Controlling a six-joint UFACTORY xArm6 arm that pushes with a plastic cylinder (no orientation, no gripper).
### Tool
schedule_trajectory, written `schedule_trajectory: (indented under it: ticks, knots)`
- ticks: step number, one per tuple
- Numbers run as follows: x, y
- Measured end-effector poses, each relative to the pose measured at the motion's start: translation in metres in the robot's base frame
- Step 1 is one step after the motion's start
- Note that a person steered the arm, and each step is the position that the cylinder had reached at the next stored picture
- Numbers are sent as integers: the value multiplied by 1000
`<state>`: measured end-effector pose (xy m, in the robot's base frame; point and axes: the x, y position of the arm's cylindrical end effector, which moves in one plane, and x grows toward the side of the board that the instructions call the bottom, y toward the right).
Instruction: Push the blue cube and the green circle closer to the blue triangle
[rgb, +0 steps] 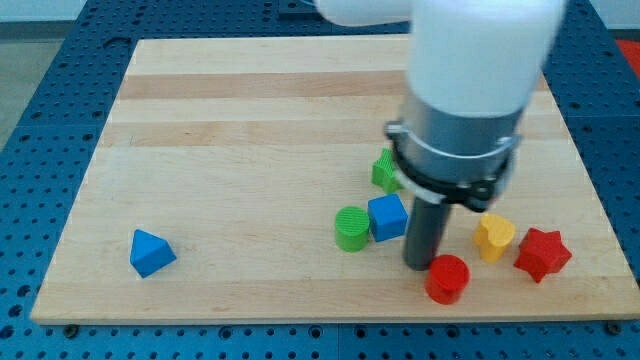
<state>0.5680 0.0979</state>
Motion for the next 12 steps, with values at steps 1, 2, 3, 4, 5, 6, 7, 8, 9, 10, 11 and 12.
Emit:
schedule_trajectory:
  ticks: [1,2,3,4,5,6,7,8,9,10,11,12]
  knots:
    - [-25,10]
    - [-37,13]
    - [-15,-4]
    - [-14,-25]
    - [-18,33]
    - [-48,29]
    - [-51,-13]
    - [-45,-62]
    - [-27,-92]
    - [-17,-120]
    - [-12,-159]
    - [-12,-175]
